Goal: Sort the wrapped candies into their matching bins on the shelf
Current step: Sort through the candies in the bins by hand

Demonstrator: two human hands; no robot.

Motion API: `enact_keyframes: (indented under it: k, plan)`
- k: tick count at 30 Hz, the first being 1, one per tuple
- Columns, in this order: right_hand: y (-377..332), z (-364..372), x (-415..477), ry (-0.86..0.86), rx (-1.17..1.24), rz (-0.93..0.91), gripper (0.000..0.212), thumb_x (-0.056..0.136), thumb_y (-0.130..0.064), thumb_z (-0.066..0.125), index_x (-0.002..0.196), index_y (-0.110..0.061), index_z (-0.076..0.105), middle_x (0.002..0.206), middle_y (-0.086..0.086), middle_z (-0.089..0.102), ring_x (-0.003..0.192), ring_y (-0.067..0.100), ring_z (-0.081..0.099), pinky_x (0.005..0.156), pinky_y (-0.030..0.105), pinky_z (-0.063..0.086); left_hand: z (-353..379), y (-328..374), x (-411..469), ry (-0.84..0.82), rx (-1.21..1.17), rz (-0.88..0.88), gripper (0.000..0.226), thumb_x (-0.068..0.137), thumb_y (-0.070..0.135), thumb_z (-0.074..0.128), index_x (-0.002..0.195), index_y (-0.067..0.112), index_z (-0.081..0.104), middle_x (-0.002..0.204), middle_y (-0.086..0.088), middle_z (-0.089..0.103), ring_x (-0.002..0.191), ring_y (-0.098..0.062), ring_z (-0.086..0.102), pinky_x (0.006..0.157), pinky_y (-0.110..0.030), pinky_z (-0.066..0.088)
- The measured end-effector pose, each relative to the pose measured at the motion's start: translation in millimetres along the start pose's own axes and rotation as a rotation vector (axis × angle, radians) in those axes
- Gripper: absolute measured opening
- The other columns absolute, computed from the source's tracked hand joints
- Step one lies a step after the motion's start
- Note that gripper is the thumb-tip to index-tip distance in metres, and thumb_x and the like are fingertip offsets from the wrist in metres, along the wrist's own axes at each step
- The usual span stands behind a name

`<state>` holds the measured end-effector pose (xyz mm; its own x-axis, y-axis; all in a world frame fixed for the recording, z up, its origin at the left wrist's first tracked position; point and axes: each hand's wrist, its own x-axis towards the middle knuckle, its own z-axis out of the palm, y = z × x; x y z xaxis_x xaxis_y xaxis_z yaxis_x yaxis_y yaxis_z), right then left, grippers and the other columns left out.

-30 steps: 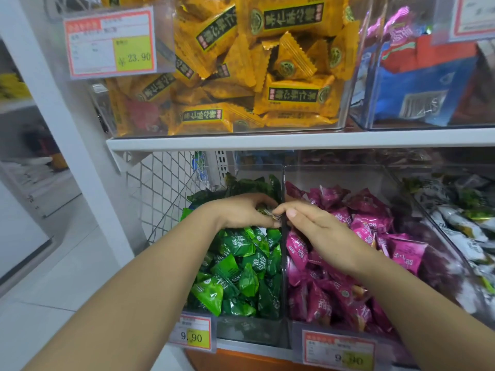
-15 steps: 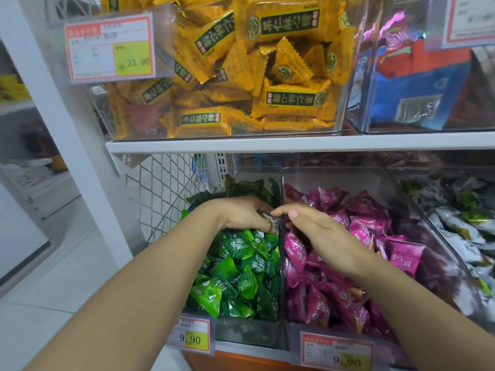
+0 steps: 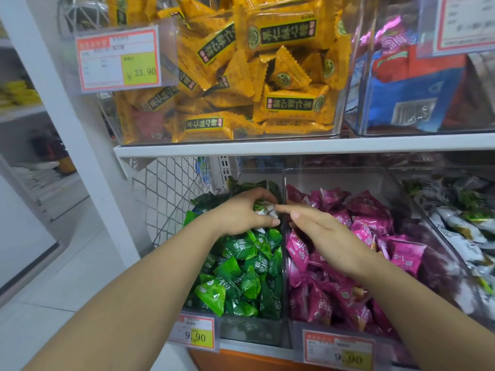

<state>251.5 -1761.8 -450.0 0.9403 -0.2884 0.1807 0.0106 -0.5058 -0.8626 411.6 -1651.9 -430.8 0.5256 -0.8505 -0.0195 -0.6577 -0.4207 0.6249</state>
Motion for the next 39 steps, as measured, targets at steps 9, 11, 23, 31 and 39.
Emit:
enact_keyframes:
  k: [9, 11, 23, 31, 39]
  plan:
    - [-10.8, -14.4, -21.8, 0.191, -0.037, -0.104, 0.030, 0.099, -0.029, 0.040, 0.120, -0.033, 0.060, 0.123, -0.018, 0.058, 0.116, -0.007, 0.048, 0.095, 0.004, 0.030, -12.5, 12.3, -36.9, 0.332, -0.099, 0.074, 0.034, 0.084, 0.036, 0.066, 0.112, 0.031, 0.048, 0.107, 0.011, 0.055, 0.101, -0.010, 0.054, 0.078, -0.018, 0.040]
    - [-14.5, -25.3, -33.0, 0.221, -0.108, -0.114, 0.029, 0.099, -0.029, 0.040, 0.117, -0.030, 0.063, 0.118, -0.018, 0.060, 0.113, -0.006, 0.050, 0.095, 0.005, 0.031, -8.1, 26.3, -45.9, 0.356, -0.122, 0.095, 0.031, 0.085, 0.036, 0.064, 0.111, 0.031, 0.047, 0.102, 0.015, 0.055, 0.095, -0.006, 0.055, 0.073, -0.012, 0.042]
    - [7.8, -136.4, -120.6, 0.648, -0.217, -0.009, 0.016, 0.092, -0.021, 0.057, 0.082, -0.031, 0.065, 0.080, -0.013, 0.068, 0.077, 0.004, 0.062, 0.069, 0.021, 0.047, 84.4, 168.1, -36.9, 0.109, -0.141, 0.327, 0.016, 0.089, 0.040, 0.061, 0.099, 0.033, 0.050, 0.077, 0.003, 0.060, 0.056, -0.003, 0.051, 0.060, -0.028, 0.043]
    - [28.3, -177.1, -142.5, 0.816, -0.197, 0.115, 0.014, 0.093, -0.022, 0.055, 0.088, -0.025, 0.067, 0.081, -0.014, 0.066, 0.080, 0.002, 0.059, 0.065, 0.010, 0.040, 146.7, 227.5, 15.6, 0.114, 0.058, 0.397, 0.044, 0.093, 0.045, 0.051, 0.134, 0.031, 0.043, 0.119, -0.007, 0.062, 0.100, -0.027, 0.059, 0.083, -0.033, 0.046]
    - [41.7, -196.2, -144.5, 0.750, -0.370, 0.122, 0.023, 0.091, -0.018, 0.057, 0.111, -0.024, 0.067, 0.104, -0.005, 0.065, 0.097, 0.013, 0.056, 0.082, 0.027, 0.043, 156.9, 229.4, 19.0, 0.020, 0.314, 0.482, 0.063, 0.093, 0.055, 0.042, 0.148, 0.040, 0.016, 0.156, 0.006, 0.023, 0.141, -0.018, 0.024, 0.113, -0.046, 0.024]
